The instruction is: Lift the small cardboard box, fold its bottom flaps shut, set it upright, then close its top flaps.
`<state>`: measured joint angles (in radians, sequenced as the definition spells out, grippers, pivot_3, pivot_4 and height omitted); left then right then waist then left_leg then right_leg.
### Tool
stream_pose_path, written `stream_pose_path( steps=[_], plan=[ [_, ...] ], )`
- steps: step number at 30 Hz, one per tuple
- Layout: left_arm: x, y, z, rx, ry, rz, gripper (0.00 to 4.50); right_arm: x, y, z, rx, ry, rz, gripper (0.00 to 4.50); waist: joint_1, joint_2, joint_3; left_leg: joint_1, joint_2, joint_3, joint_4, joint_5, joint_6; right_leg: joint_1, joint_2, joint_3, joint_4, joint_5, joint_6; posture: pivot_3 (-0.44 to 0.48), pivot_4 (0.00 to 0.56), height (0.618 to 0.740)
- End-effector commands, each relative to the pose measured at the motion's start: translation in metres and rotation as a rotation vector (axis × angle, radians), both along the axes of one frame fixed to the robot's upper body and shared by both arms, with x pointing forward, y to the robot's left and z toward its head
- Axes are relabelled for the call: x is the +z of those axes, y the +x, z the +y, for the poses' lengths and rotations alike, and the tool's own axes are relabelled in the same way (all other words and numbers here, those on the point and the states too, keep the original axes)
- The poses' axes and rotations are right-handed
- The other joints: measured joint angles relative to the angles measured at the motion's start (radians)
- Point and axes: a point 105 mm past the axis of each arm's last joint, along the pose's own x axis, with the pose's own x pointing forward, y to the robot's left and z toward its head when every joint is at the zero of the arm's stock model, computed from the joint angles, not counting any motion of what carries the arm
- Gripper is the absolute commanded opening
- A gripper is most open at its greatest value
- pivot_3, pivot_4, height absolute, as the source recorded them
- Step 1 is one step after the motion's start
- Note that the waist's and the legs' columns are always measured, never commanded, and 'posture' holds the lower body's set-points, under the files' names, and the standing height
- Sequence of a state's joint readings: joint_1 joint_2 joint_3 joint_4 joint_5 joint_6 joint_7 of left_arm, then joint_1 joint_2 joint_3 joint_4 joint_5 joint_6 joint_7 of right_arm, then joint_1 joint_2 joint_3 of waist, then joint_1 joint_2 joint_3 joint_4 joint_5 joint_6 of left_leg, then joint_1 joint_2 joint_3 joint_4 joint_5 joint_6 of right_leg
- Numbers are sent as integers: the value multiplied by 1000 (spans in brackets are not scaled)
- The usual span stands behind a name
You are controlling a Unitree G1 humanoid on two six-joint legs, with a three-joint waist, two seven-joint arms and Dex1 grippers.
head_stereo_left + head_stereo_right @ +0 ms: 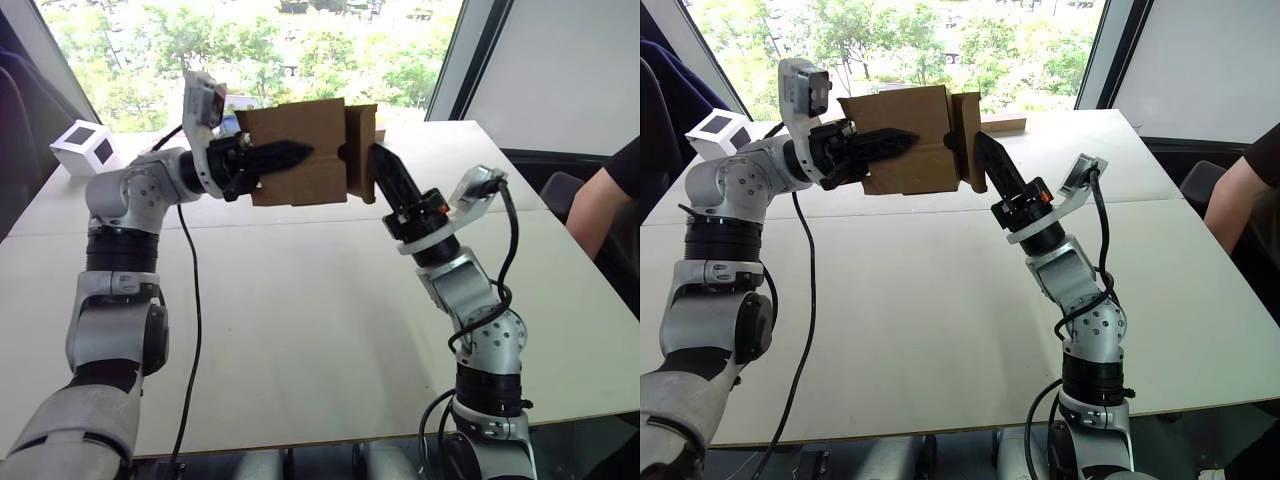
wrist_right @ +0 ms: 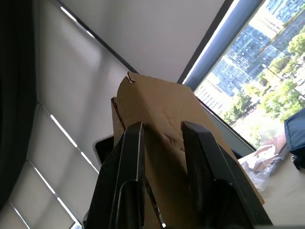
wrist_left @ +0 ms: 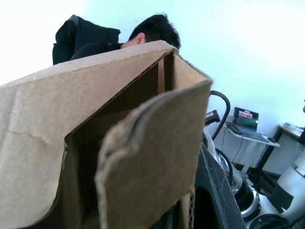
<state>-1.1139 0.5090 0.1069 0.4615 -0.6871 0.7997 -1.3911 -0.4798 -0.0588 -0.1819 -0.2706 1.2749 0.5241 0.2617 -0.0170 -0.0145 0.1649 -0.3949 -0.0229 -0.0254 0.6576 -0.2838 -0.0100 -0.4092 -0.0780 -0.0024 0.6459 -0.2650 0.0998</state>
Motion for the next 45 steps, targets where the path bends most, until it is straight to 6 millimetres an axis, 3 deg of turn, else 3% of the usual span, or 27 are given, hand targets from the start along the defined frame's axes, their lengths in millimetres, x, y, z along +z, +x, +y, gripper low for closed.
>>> stream_pose_path(
  steps=[1, 34, 37, 45],
  plan=[
    [16, -8, -1, -23, -26, -63, 0, 12, -3, 2, -7, 6, -54, 1233, 0, 0, 0, 0, 0, 0, 0, 0, 0, 0, 0, 0, 0, 0, 0, 0, 150, 737],
    [11, -4, -10, -10, -44, -65, 0, 10, -25, 42, 158, 7, -55, 1233, -1, 0, 0, 0, 0, 0, 0, 0, 0, 0, 0, 0, 0, 0, 0, 0, 150, 737],
    [12, -4, -8, -6, -45, -67, 0, 10, -24, 36, 133, 10, -55, 1233, 0, 0, 0, 0, 0, 0, 0, 0, 0, 0, 0, 0, 0, 0, 0, 0, 150, 737],
    [18, -8, 5, 5, -55, -67, 0, 18, -30, -7, 43, -29, -95, 1233, 0, 0, 0, 0, 0, 0, 0, 0, 0, 0, 0, 0, 0, 0, 0, 0, 150, 737]
  ],
)
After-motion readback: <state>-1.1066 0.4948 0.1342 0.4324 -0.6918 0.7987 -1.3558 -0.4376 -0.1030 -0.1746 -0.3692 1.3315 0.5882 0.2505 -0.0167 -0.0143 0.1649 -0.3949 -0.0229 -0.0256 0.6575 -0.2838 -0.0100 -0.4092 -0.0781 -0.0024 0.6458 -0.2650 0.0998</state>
